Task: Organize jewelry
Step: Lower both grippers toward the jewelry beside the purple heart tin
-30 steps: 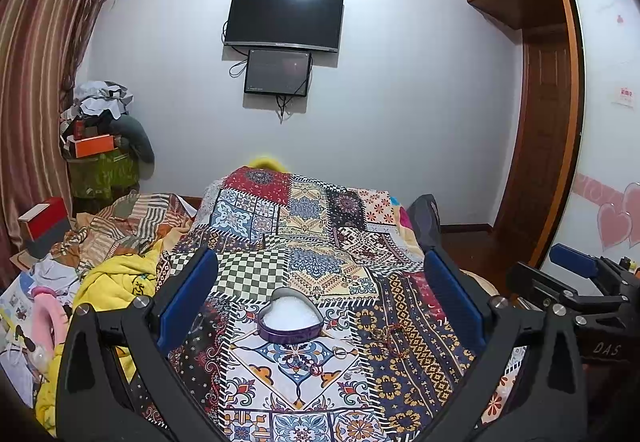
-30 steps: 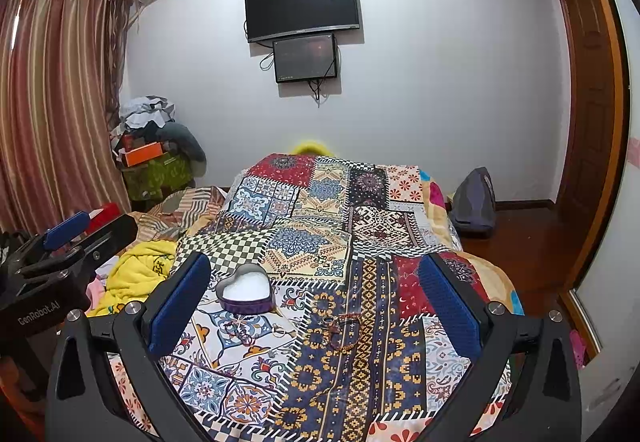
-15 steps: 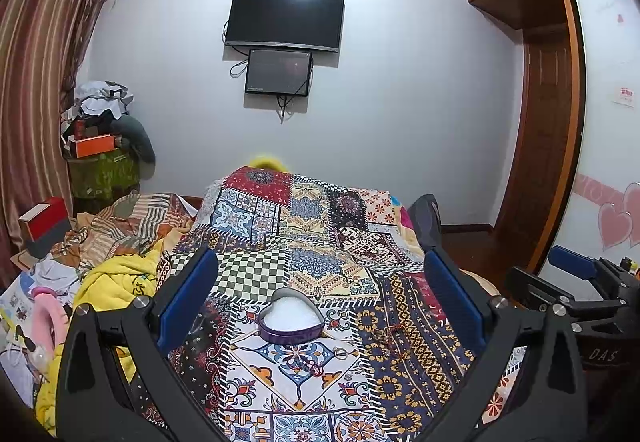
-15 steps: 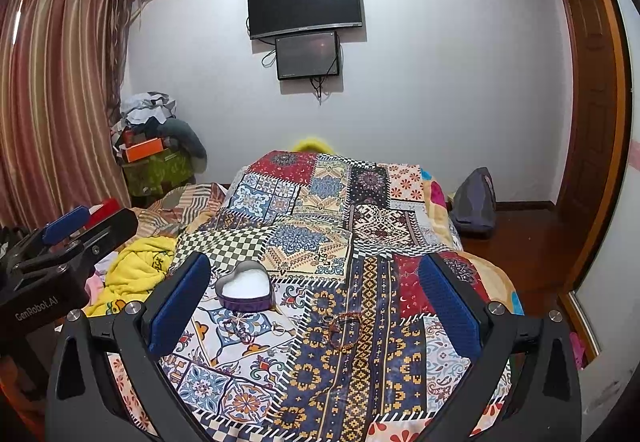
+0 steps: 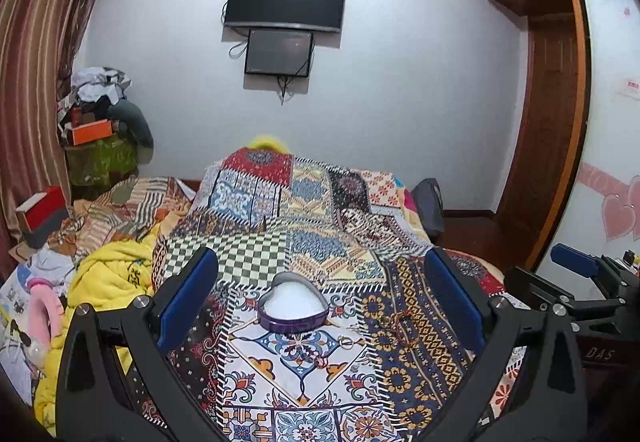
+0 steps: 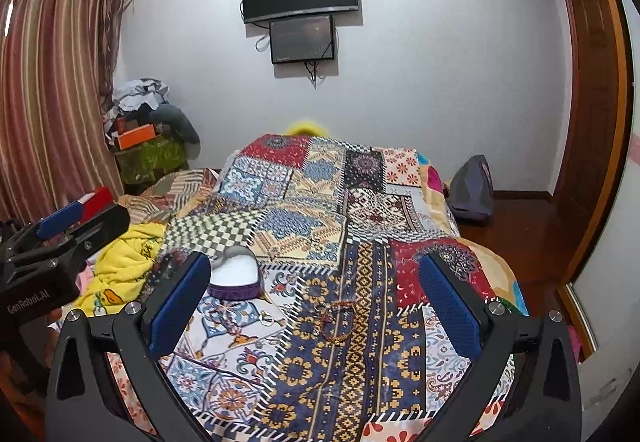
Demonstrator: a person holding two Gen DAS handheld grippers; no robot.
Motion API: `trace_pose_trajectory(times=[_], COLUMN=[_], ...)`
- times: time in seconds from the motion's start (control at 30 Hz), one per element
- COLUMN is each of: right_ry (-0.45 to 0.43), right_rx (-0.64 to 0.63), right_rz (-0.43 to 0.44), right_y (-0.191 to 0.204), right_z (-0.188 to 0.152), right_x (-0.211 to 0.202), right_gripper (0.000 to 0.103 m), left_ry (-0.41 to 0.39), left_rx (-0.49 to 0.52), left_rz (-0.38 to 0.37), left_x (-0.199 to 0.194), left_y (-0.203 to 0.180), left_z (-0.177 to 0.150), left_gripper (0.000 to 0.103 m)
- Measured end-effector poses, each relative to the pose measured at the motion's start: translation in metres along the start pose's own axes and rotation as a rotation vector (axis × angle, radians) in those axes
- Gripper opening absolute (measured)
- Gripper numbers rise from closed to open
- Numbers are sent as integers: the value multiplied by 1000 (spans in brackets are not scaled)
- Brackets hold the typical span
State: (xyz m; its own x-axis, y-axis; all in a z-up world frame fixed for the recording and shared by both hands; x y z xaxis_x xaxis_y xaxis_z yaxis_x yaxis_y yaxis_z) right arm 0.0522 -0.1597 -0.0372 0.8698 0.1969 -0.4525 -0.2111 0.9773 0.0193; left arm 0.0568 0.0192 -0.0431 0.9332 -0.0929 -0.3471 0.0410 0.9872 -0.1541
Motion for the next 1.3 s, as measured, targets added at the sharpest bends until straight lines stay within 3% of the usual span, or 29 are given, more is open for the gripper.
trace_pose_trajectory(times=[0.43, 0.73, 0.87, 0.9, 0.97, 1.2, 1.3], right_ry=[168, 333, 401, 413, 455, 547, 566], right_rx=[-77, -85, -95, -96, -102, -124, -142], right_rz=[-27, 63, 133, 146, 185, 283, 302], right_y=[-3, 1, 8, 10, 16, 35, 40], right_z=[-35, -65, -77, -79, -87, -102, -106], right_x=[47, 90, 106, 111, 120, 139, 144], right_gripper=[103, 102, 91, 90, 79, 55, 54], left_ry=[177, 351, 394, 400, 423, 512, 546], left_rx=[-60, -46, -66, -75, -92, -102, -112], left_rz=[64, 110, 99, 94, 84, 18, -25], left_x=[52, 85, 93, 95, 101, 120, 128], left_y=[37, 54, 60, 62, 64, 62, 61], left_z=[-40, -90, -102, -105, -109, -125, -129], left_gripper=[103, 103, 103, 101, 87, 63, 50])
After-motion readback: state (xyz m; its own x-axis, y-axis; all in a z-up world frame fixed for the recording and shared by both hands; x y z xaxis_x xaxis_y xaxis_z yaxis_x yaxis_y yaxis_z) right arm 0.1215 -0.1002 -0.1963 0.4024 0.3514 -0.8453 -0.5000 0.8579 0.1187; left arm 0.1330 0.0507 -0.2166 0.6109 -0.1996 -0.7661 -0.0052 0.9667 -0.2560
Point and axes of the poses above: each gripper's, at about its wrist camera, not at the fingertips, and x roughly the way its jaws point, y to its left, z to its top, the point moved 2 cm from there along x, roughly the way its jaws point, and after that the axes turned 6 degrees about -z, right-handed, at the moved point
